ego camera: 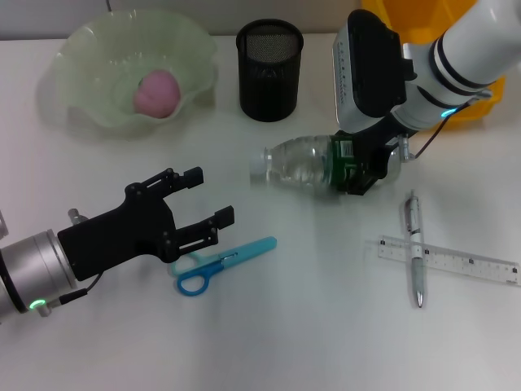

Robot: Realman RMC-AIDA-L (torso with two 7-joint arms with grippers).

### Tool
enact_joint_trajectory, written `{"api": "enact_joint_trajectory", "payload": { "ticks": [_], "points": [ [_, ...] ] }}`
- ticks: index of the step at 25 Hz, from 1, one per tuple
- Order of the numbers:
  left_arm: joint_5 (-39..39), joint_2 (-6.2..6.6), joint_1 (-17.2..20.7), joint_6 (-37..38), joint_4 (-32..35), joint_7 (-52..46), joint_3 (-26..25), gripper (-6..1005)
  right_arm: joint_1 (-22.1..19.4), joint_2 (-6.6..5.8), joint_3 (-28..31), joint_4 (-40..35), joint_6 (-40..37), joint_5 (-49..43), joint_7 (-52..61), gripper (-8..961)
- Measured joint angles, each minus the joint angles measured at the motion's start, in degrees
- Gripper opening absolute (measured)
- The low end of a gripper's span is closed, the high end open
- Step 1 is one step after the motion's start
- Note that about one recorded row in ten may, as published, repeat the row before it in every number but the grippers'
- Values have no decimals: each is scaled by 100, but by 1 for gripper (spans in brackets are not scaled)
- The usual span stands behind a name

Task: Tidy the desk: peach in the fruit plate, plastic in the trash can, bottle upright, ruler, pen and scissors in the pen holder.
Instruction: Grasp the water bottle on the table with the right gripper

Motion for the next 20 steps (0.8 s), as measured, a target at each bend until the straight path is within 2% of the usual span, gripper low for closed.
{"api": "enact_joint_trajectory", "payload": {
  "ticks": [6, 20],
  "points": [
    [0, 0, 9, 11, 5, 0, -1, 803, -24, -12, -1, -184, -393, -43, 121, 812],
    [0, -9, 7, 72, -6, 0, 9, 802, -34, -9, 1, -191, -483, -122, 191, 811]
  ]
}}
